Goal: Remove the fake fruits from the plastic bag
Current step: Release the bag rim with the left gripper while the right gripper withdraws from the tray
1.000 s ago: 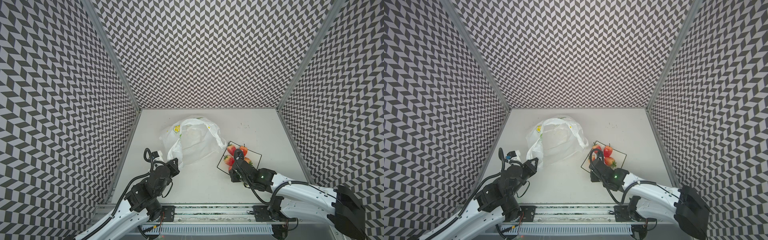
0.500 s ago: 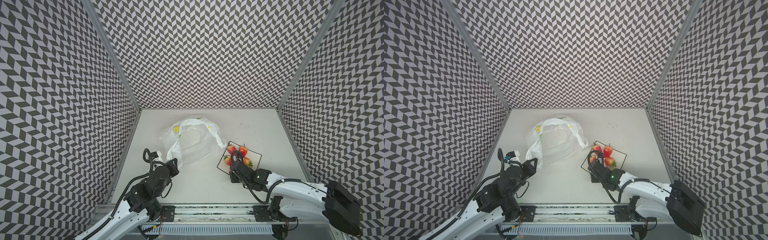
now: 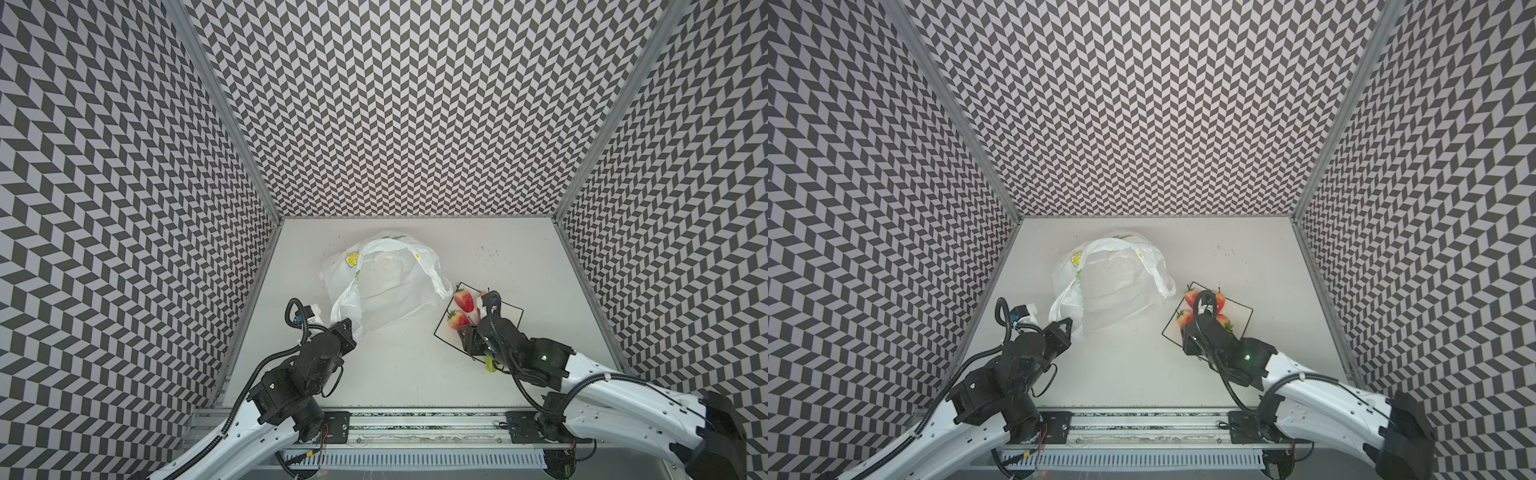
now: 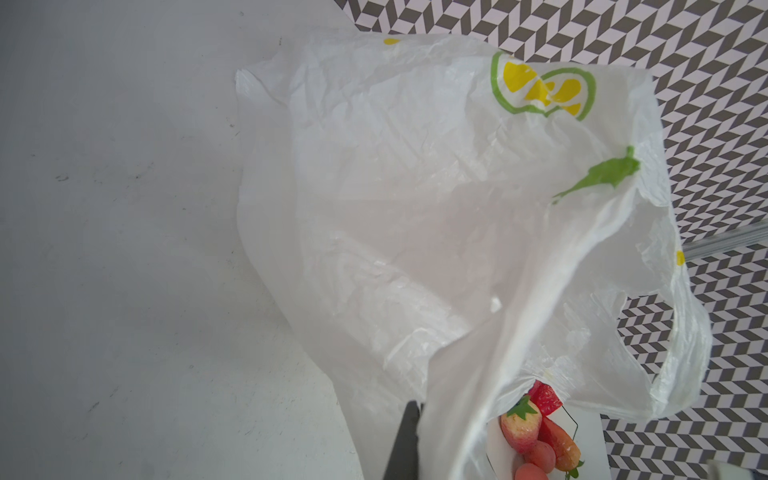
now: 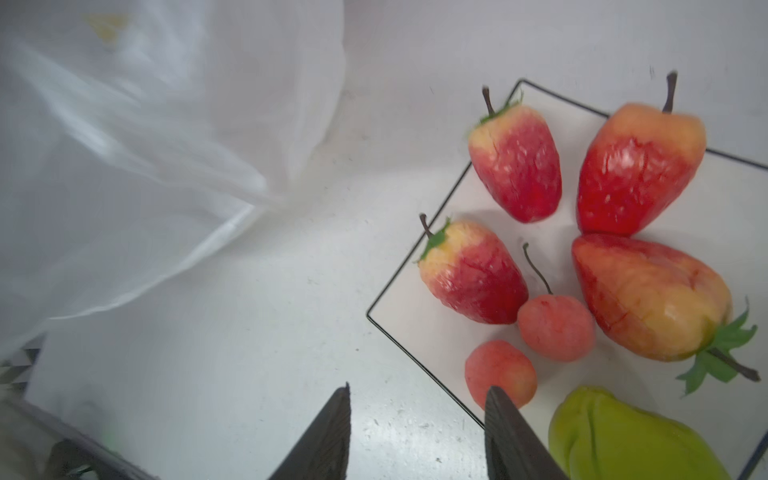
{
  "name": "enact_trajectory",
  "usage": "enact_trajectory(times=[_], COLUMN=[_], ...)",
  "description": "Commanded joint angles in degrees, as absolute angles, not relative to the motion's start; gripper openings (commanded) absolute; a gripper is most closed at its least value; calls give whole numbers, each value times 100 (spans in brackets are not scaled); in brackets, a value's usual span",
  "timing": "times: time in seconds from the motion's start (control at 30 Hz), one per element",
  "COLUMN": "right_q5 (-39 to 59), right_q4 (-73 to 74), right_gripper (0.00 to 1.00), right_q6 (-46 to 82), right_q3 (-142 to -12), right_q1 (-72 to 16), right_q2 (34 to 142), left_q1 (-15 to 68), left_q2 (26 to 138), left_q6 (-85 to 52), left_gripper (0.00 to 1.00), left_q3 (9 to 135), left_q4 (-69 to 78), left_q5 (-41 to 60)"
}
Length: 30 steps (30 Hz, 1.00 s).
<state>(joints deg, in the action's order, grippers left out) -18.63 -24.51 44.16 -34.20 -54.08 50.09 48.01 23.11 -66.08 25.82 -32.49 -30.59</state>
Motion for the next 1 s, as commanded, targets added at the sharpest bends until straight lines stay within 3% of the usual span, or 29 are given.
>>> enact_trajectory(times=[0.0,0.17,0.5,0.73,0.97], right_q5=[-1951,-1569,-942,-910,-871], right_q4=[-1404,-742,240,110,-148], right_gripper=[64,78,86,89,89], right_q6=[3705,3033,3157,3191,3334], right_q3=[-3448,-3529,-3187,-3141,-3243], right_q1=[-5366,-5362,-5350,-5145,-3873], right_q2=[4481,4670,4997,4830,4695], left_q1=[4817,4821,4817,4822,4719], left_q2=[2226,2102,2180,2653,3903], left_q6=[-7148,-7980,-8963,-8015,-6000], left_gripper=[0,0,0,0,0], left_q3=[2770,2945,3323,3178,3263], left_q4=[-3919,-4742,-5729,-4408,-1734], left_q5=[-3543,-4085,-4777,-4416,-3473])
